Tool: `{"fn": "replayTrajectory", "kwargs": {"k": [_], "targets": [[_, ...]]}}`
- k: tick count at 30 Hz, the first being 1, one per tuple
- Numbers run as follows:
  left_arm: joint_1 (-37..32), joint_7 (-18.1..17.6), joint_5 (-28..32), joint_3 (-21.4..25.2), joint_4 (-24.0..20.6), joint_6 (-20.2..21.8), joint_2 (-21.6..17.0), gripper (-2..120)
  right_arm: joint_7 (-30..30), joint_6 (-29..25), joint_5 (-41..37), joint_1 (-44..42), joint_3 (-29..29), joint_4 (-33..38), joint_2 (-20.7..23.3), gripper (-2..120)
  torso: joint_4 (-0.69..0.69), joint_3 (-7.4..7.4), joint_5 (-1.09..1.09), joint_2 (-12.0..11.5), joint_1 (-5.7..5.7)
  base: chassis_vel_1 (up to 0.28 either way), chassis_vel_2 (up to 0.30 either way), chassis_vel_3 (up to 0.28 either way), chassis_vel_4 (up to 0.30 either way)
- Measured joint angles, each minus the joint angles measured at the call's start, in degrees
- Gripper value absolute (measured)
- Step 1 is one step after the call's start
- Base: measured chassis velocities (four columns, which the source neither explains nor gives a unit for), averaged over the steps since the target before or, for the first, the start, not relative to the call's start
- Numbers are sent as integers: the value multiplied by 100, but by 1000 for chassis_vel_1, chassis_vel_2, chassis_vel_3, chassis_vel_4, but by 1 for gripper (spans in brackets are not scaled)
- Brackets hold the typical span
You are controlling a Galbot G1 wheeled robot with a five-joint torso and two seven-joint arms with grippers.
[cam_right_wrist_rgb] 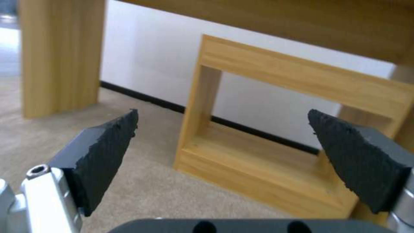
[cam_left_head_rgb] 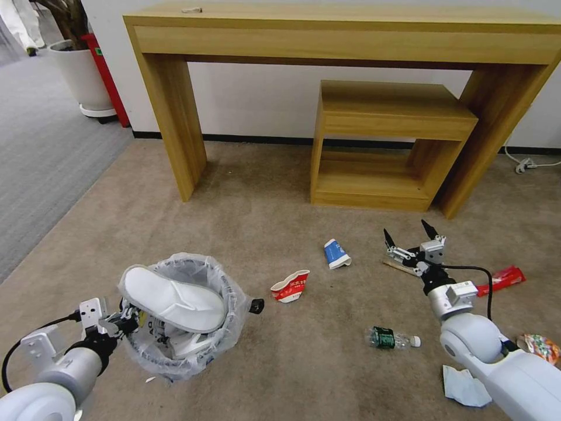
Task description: Pick up the trash bin and place the garbage on the floor into it.
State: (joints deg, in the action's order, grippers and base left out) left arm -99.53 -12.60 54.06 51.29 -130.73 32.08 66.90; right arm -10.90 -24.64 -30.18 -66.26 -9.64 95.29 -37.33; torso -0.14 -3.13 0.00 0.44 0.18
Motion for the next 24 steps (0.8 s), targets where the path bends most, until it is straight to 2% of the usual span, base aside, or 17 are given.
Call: {"fn": "replayTrajectory", "kwargs": {"k": [7, 12, 13, 16, 21, 24], "targets": [[16, 37, -64, -24, 19, -26, 92, 1, 783, -591, 200, -173, 21, -410, 493, 100, -1, 0, 1, 0, 0, 0, 0, 0, 0], [32, 77, -85, -8, 52, -71, 153, 1, 1515, -1103, 492, -397, -40, -1002, 882, 100, 0, 0, 2, 0, 0, 0, 0, 0, 0], [32, 77, -85, -8, 52, -71, 153, 1, 1515, -1103, 492, -397, -40, -1002, 882, 100, 0, 0, 2, 0, 0, 0, 0, 0, 0], [88, 93, -110, -21, 110, -89, 186, 1, 2073, -1494, 981, -689, -265, -1408, 1040, 100, -2, 0, 0, 0, 0, 0, 0, 0, 0], [153, 109, -121, -44, 164, -101, 208, 1, 2389, -1808, 1495, -1056, -573, -1727, 1131, 100, 0, 0, 2, 0, 0, 0, 0, 0, 0], [226, 137, -128, -79, 242, -120, 221, 1, 2612, -2095, 1943, -1246, -815, -2233, 1078, 100, -2, 0, -3, 0, 0, 0, 0, 0, 0]]}}
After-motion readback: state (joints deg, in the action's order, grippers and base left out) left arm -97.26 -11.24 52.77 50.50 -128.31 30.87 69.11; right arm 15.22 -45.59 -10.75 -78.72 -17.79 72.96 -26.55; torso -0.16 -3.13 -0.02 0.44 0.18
